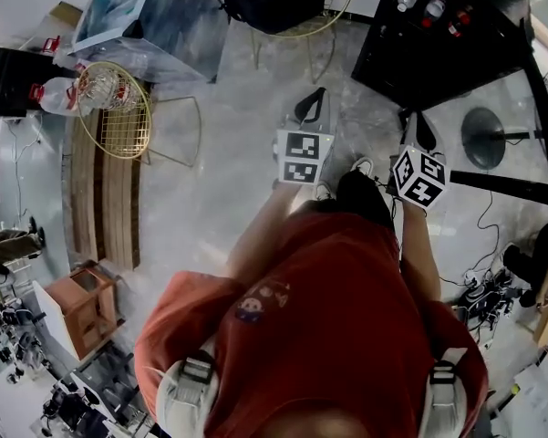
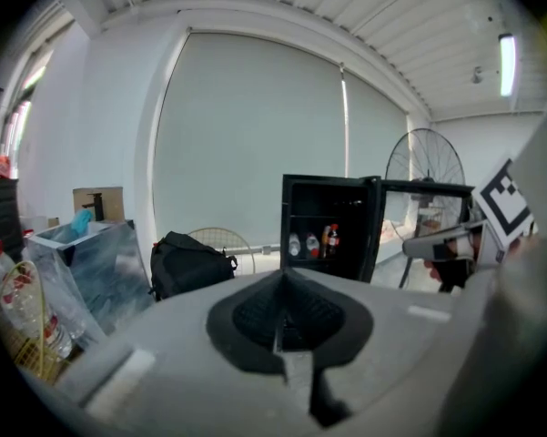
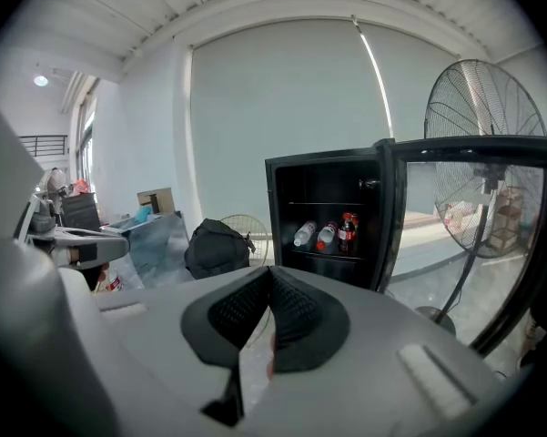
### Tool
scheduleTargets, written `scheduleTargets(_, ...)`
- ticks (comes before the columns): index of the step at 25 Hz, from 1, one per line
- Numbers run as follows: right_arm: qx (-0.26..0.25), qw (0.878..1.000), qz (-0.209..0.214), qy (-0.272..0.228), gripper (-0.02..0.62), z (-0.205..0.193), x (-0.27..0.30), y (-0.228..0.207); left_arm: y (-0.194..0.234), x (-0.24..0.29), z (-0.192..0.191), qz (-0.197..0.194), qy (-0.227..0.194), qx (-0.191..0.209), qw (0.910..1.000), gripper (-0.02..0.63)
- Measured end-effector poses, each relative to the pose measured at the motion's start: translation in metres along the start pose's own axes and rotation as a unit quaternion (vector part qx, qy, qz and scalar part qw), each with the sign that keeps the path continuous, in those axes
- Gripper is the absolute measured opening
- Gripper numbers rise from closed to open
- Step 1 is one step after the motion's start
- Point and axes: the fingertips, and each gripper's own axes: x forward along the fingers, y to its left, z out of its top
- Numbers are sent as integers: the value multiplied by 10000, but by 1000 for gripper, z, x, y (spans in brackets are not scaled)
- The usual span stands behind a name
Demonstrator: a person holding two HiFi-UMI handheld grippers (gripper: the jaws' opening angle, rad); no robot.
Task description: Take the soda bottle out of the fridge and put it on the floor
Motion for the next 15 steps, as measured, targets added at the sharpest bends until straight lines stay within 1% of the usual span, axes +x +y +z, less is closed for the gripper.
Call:
scheduleTargets(3,-37,10000,-54,53,0,-4,4,-1,0,6,-1,-64,3,12,10000,0)
scheduleTargets(6,38,9999,-128,27,0,-3,8,-7,0,14,2,-127,2,37,9999,0)
scheduleTargets(11,150,9995,-294,-36,0,5,17,-20,-2,31,15,-285,-13,151,9995,0)
scheduleTargets(15,270,9988,-405,-46,0,9,32,-36,-5,57,27,-412,-37,244,9988,0)
